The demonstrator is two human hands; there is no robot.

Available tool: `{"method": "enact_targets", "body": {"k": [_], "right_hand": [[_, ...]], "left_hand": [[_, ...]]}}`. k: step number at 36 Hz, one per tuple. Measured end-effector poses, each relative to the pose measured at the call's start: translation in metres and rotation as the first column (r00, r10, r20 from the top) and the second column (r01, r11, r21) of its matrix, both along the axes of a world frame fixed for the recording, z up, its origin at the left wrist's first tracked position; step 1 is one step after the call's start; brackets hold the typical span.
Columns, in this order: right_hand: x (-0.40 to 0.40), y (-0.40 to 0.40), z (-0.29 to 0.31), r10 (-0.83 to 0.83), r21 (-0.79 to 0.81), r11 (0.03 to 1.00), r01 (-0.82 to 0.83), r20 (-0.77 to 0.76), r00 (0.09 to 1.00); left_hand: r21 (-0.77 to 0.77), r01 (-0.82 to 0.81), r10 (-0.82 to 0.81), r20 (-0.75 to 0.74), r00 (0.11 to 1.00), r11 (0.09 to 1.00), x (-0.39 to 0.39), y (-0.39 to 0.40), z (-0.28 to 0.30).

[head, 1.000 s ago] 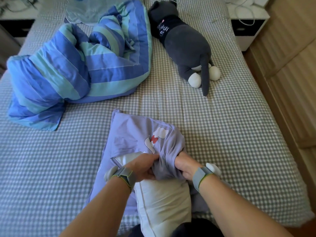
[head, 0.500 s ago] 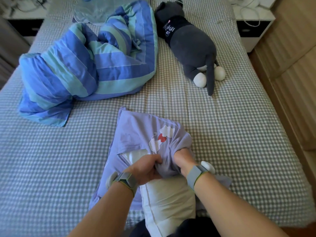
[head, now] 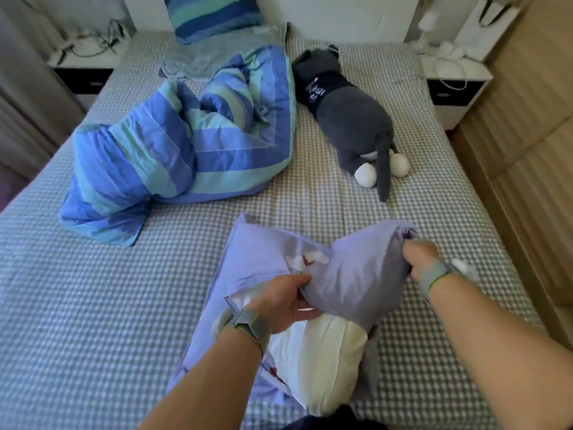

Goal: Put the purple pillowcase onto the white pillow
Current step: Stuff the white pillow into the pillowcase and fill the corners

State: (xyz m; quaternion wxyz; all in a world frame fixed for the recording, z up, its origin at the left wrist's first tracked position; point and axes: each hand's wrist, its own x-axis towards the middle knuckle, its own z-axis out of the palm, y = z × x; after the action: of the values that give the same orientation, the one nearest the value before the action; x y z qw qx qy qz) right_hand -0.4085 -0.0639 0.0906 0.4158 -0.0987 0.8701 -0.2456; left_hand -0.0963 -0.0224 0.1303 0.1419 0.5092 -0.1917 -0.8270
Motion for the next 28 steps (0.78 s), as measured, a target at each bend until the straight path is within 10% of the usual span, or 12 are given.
{"method": "enact_targets", "body": {"k": [5, 16, 21, 28], "right_hand": [[0.022, 0.021, 0.02, 0.148, -0.027, 0.989, -0.147, 0.282, 0.948], [-0.033, 0.052, -0.012, 0.623, 0.209, 0.777, -0.594, -0.116, 0.774], [-0.082, 0.039, -0.031, 0.626, 0.326, 0.766, -0.555, -0.182, 0.758], [-0.138, -0.032, -0.052, 0.604, 0.35, 0.774, -0.528, -0.156, 0.782]], "left_hand": [[0.136, 0.075, -0.092, 0.128, 0.987, 0.988, -0.057, 0.057, -0.034], [0.033, -0.205, 0.187, 0.289, 0.939, 0.978, -0.135, 0.074, -0.049], [-0.162, -0.441, 0.464, 0.453, 0.762, 0.883, -0.123, 0.078, -0.042], [-0.148, -0.447, 0.464, 0.436, 0.771, 0.882, -0.127, 0.056, -0.011]]}}
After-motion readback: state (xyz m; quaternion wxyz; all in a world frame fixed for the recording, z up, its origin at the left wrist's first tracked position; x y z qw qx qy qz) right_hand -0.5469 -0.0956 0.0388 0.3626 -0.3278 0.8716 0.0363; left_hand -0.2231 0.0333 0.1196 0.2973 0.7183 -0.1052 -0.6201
